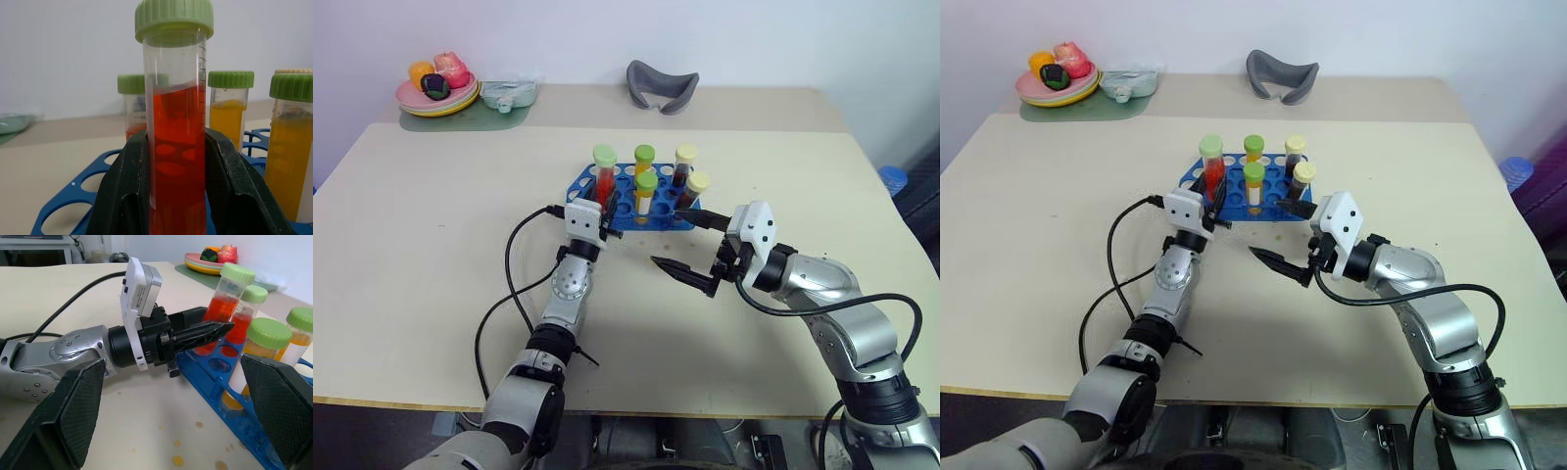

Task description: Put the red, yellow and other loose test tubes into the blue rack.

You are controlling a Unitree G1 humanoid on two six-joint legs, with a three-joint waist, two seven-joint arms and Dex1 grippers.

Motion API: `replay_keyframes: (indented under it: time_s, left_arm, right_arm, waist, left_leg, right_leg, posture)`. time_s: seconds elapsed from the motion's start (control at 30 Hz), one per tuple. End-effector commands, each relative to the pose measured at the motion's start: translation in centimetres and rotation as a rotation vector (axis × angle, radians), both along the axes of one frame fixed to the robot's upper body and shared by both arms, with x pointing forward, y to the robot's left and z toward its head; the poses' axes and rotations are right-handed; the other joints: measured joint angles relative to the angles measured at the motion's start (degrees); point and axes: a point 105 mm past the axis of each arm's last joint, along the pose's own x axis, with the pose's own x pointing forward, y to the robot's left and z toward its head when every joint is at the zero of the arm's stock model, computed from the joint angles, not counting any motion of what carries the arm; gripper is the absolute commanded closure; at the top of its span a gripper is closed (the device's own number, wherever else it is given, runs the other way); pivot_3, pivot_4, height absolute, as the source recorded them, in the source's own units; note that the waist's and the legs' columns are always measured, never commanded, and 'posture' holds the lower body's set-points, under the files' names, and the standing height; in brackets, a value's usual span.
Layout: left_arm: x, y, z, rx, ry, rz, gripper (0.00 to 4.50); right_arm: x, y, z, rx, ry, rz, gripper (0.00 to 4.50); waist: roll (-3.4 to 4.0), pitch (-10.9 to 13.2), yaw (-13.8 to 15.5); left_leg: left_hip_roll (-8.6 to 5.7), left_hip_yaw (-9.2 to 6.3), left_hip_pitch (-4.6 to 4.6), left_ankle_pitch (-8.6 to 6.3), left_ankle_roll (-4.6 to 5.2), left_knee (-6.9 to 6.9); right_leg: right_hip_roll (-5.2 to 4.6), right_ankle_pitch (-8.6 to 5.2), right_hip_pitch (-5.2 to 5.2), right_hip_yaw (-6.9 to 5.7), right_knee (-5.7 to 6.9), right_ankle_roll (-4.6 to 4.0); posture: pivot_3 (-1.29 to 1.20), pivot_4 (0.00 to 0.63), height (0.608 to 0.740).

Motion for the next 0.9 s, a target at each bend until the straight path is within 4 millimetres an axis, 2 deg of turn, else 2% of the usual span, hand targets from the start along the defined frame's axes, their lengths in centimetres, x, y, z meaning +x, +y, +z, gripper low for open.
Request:
replay_keyframes:
  time_s: [0.03,0.2,0.4,0.5,0.63,0.67,0.8,0.9]
  left_arm:
    - [-0.4,-0.4,0.8,0.004,-0.043,-0.015,3.34]
    - [-0.9,-0.1,0.5,0.058,-0.077,-0.005,3.34]
    - [-1.0,0.3,0.3,0.031,-0.061,0.004,3.34]
    - [-0.8,0.3,0.1,0.01,-0.029,-0.019,2.28]
    - [-0.8,0.4,0.0,0.034,-0.031,-0.005,0.26]
    - [-0.8,0.5,0.0,0.036,-0.031,0.002,0.04]
    - [-0.9,1.0,0.3,-0.003,-0.029,-0.003,0.04]
    - [-1.8,1.8,0.8,-0.018,-0.047,-0.031,0.04]
  right_arm:
    - [-0.6,0.4,1.5,0.023,-0.06,0.025,0.0]
    - [-0.6,0.5,1.5,0.023,-0.061,0.028,0.0]
    - [-0.7,0.6,1.5,0.024,-0.061,0.034,0.0]
    - [-0.7,0.6,1.6,0.025,-0.062,0.038,0.0]
    - [-0.6,0.6,1.6,0.025,-0.063,0.04,0.0]
    - [-0.6,0.6,1.6,0.024,-0.063,0.04,0.0]
    - [-0.6,0.6,1.6,0.024,-0.063,0.04,0.0]
    - [-0.7,0.5,1.6,0.022,-0.063,0.038,0.0]
  waist:
    - [0.0,0.0,0.0]
    - [0.01,0.0,0.0]
    - [0.01,0.0,-0.1]
    - [0.01,0.0,-0.1]
    - [0.01,0.0,-0.1]
    - [0.01,0.0,-0.1]
    - [0.01,0.0,-0.2]
    - [0.01,0.0,-0.3]
  left_leg:
    - [0.0,0.0,0.0,0.0,0.0,0.0]
    - [0.0,0.0,0.0,0.0,0.0,0.0]
    - [0.01,0.0,0.02,0.0,0.0,-0.01]
    - [0.01,0.0,0.02,0.0,0.0,-0.01]
    - [0.01,0.0,0.02,0.0,0.0,-0.01]
    - [0.01,0.0,0.02,0.0,0.0,-0.01]
    - [0.02,0.0,0.02,0.0,0.0,-0.01]
    - [0.04,0.0,0.02,0.0,0.0,-0.02]
  right_leg:
    - [0.0,0.0,0.0,0.0,0.0,0.0]
    - [0.01,0.0,0.0,0.0,0.0,0.0]
    - [0.01,0.0,0.01,0.01,0.0,0.0]
    - [0.01,0.0,0.0,0.01,0.0,0.0]
    - [0.02,0.0,0.0,0.01,0.0,0.0]
    - [0.02,0.0,0.0,0.01,0.0,0.0]
    - [0.02,0.0,0.0,0.01,0.0,0.0]
    - [0.02,0.0,-0.01,0.01,0.0,0.0]
  posture:
    - [0.0,0.15,0.735]
    - [0.0,0.15,0.735]
    - [0.0,0.15,0.735]
    - [0.0,0.15,0.735]
    - [0.0,0.15,0.735]
    - [0.0,0.15,0.735]
    - [0.0,0.15,0.735]
    - [0.0,0.15,0.735]
